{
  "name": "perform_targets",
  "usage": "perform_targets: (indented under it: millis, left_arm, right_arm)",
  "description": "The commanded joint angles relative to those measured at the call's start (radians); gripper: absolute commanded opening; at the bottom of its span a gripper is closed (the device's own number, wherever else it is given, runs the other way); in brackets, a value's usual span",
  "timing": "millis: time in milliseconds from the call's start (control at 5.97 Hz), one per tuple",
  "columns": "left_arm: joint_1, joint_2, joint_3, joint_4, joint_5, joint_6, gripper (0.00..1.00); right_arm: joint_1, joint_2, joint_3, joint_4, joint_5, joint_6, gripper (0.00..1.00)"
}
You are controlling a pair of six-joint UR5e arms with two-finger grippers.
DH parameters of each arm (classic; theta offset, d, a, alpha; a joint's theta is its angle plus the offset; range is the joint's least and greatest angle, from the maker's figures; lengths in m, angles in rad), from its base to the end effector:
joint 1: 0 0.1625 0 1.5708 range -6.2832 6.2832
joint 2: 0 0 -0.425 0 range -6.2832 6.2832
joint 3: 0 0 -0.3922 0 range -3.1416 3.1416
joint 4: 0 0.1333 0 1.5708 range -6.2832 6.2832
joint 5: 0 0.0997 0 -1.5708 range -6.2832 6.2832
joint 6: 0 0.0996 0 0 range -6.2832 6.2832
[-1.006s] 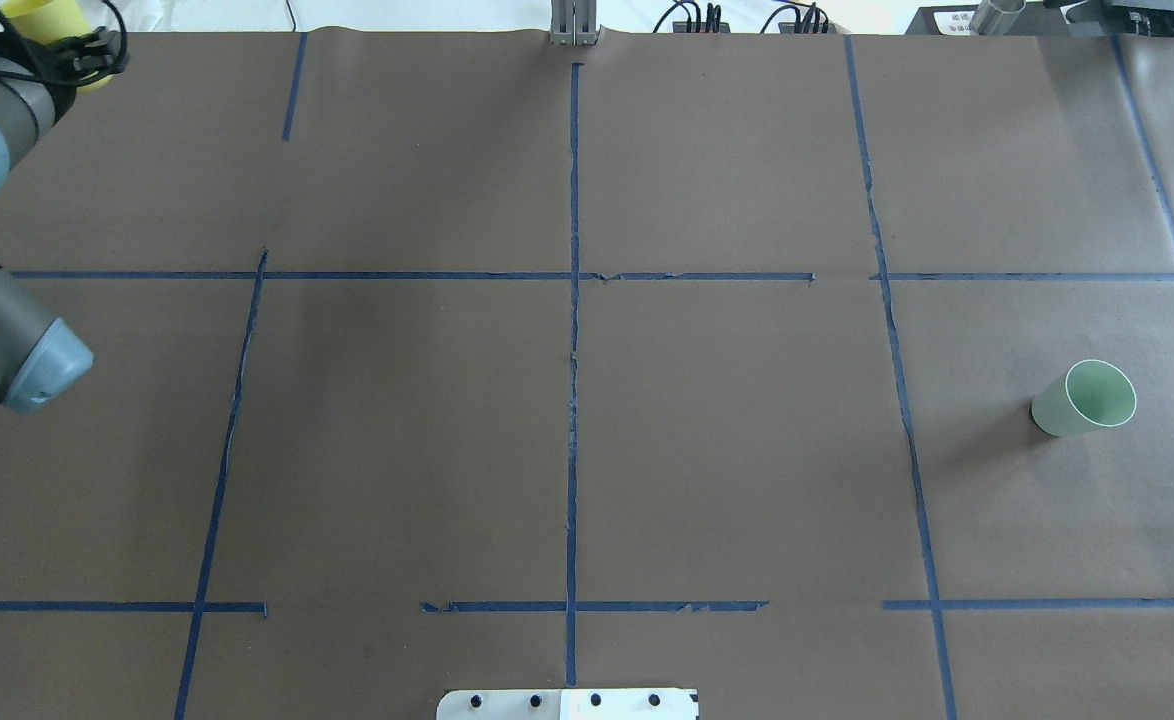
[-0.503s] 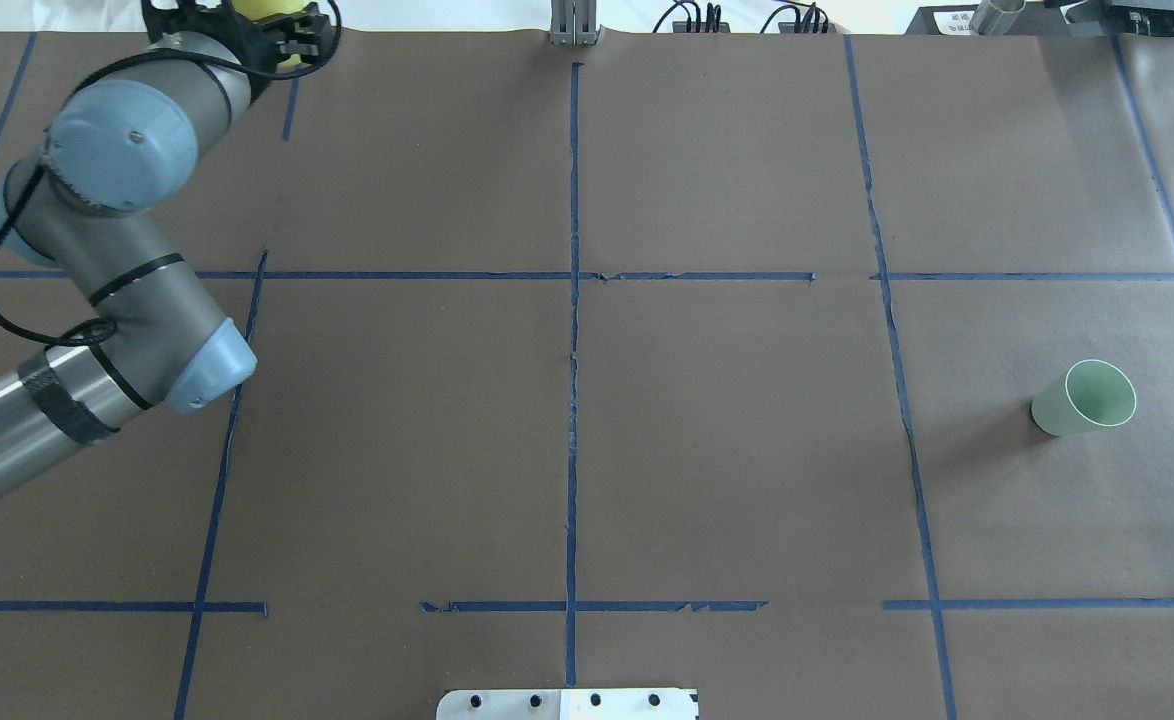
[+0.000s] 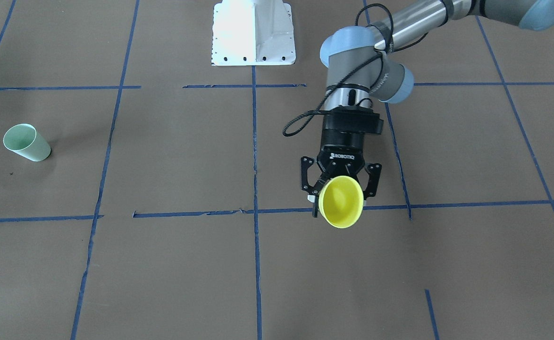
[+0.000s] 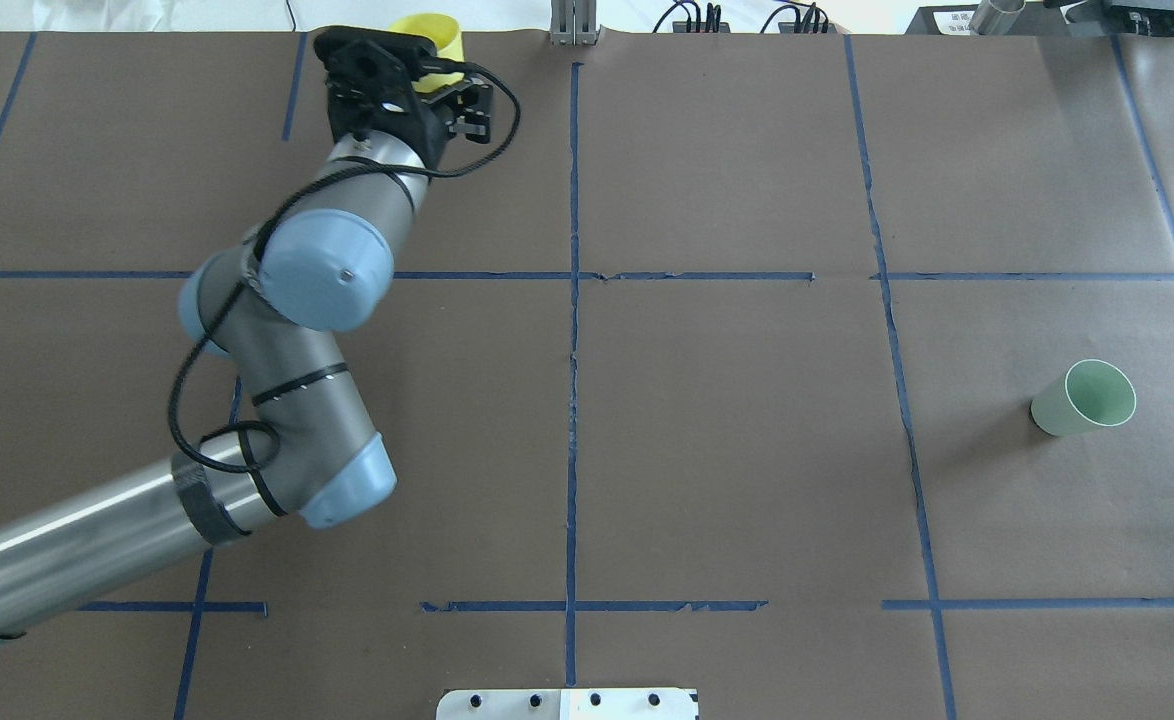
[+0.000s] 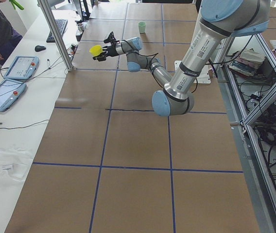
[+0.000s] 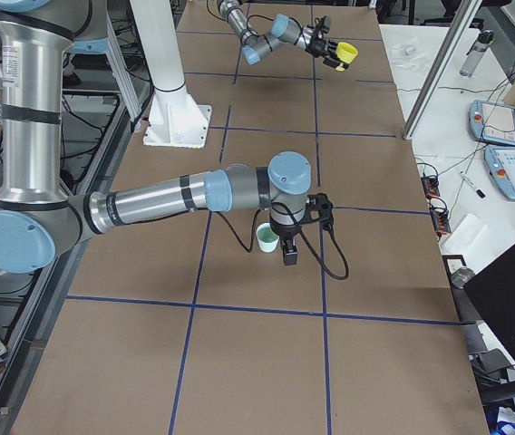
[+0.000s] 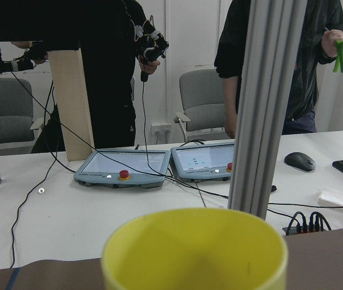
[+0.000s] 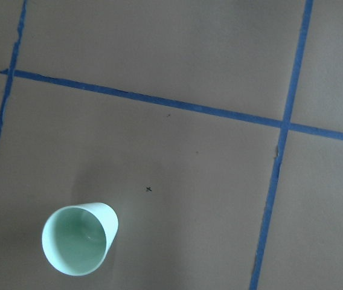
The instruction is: Transfer and stack yellow cup on green cup
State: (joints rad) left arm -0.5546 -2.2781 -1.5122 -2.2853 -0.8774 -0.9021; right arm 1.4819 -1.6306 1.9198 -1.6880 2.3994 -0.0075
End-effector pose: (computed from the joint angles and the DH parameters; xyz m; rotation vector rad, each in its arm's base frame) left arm 0.4779 -0.5277 0.1668 1.2197 0.7314 -0.3773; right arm 0.0188 -0.4638 0.5242 0.1284 -0.8332 -0.1619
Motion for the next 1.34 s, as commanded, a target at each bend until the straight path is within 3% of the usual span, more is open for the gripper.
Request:
perform_targets:
  millis: [0, 168, 503, 838, 1006, 1173]
  left_arm:
    - [0.125, -0.127, 0.006, 0.212, 0.223, -0.12, 0.38]
    - [0.139, -0.167, 0.029, 0.252, 0.229, -0.136, 0.38]
    - [0.139, -0.26, 0.177, 0.253, 0.229, -0.201, 0.38]
    - [0.142, -0.274, 0.201, 0.253, 0.229, -0.202, 0.38]
    - [0.151, -0.274, 0.205, 0.253, 0.229, -0.202, 0.38]
    - [0.159, -0.271, 0.207, 0.251, 0.229, -0.213, 0.38]
  right_arm:
    - [-0.075, 0.142, -0.005, -0.037, 0.006, 0.193, 1.0]
    - [-0.118, 0.24, -0.033, -0.065, 0.015, 0.211, 1.0]
    - [-0.225, 0.412, -0.041, -0.117, 0.023, 0.361, 1.0]
    - [-0.317, 0.576, -0.087, -0.142, -0.021, 0.589, 1.0]
    - [-0.343, 0.677, -0.149, -0.168, -0.023, 0.645, 1.0]
    - [-0.359, 0.816, -0.244, -0.265, -0.017, 0.644, 1.0]
